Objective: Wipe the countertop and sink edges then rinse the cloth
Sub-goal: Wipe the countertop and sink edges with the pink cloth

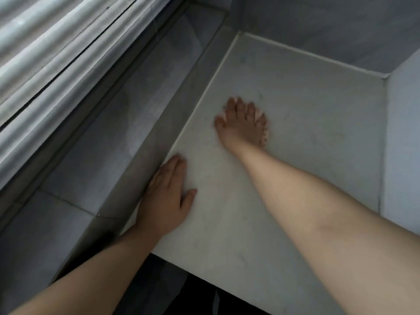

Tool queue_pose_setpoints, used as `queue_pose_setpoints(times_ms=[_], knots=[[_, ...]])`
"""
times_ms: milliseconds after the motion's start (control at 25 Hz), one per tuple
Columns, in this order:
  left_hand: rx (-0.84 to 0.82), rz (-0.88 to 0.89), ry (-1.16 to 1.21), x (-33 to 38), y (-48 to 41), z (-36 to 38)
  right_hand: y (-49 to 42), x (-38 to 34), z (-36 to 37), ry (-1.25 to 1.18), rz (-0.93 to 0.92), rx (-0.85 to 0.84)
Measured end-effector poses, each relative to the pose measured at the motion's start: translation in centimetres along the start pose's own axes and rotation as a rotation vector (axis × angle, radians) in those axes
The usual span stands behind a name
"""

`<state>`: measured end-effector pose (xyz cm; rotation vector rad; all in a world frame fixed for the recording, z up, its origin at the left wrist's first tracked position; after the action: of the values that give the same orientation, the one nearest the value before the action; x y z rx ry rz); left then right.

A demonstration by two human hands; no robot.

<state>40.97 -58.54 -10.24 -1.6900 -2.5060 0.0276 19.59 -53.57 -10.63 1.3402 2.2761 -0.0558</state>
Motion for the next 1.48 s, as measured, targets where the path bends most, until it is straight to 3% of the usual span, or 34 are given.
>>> queue_pose_setpoints(times_ms=[200, 360, 440, 520, 640, 720, 760, 880, 960, 1000, 1120, 1200, 1280, 1360, 1480], knots=[[0.115, -0.108, 0.303, -1.1, 0.5, -1.0, 4.7, -7.2, 4.7, 0.035, -0.266, -0.084], [0.093, -0.109, 0.416, -1.4, 0.7, -0.9, 11.6, -5.7, 4.8, 0.137, -0.6, -0.192], [0.037, -0.098, 0.352, -1.2, 0.6, -0.8, 13.7, -2.7, 3.6, 0.169, -0.646, -0.256], [-0.024, -0.015, 0.163, -0.4, 0.4, -0.3, 13.7, 2.1, 2.0, 0.237, -0.551, -0.245], [-0.104, 0.094, -0.096, 0.7, 0.3, 0.4, 10.8, 9.9, -2.2, 0.238, -0.107, -0.026], [-0.106, 0.108, -0.177, 0.9, 0.3, 0.5, 10.9, 9.7, -2.5, 0.171, 0.059, 0.035], [-0.11, 0.11, -0.192, 1.0, 0.4, 0.6, 12.1, 8.0, -1.2, 0.174, 0.017, 0.016], [-0.124, 0.113, -0.195, 1.1, 0.4, 0.5, 19.5, 2.5, 3.2, 0.212, -0.454, -0.075], [-0.147, 0.105, -0.188, 1.2, 0.4, 0.6, 19.6, 4.2, 2.0, 0.242, -0.508, -0.093], [-0.157, 0.101, -0.187, 1.2, 0.4, 0.7, 17.3, 6.6, 0.4, 0.257, -0.428, -0.027], [-0.158, 0.12, -0.209, 1.7, 0.7, 0.9, 11.2, 15.7, -5.0, 0.124, 0.139, 0.062], [-0.127, 0.142, -0.227, 2.3, 1.1, 0.9, 11.4, 16.4, -5.8, 0.037, 0.29, 0.147], [-0.096, 0.154, -0.245, 2.5, 1.2, 0.9, 15.0, 12.1, -2.5, 0.143, 0.166, 0.132], [-0.082, 0.166, -0.248, 2.5, 1.2, 0.9, 21.2, 6.4, 1.3, 0.181, -0.177, 0.079], [-0.056, 0.158, -0.22, 2.7, 1.2, 0.6, 25.4, 6.9, 2.4, 0.273, -0.453, -0.033]])
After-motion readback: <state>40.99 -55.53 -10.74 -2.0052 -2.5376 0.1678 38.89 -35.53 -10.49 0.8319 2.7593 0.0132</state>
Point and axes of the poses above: each hand's wrist, its own y-axis away from the middle knuckle, its own z-axis out of the palm, x = y × z, the point moved 7 cm from there along -y, towards the middle knuckle, and after that the axes turned 11 degrees about -y, right-handed, at the moved point
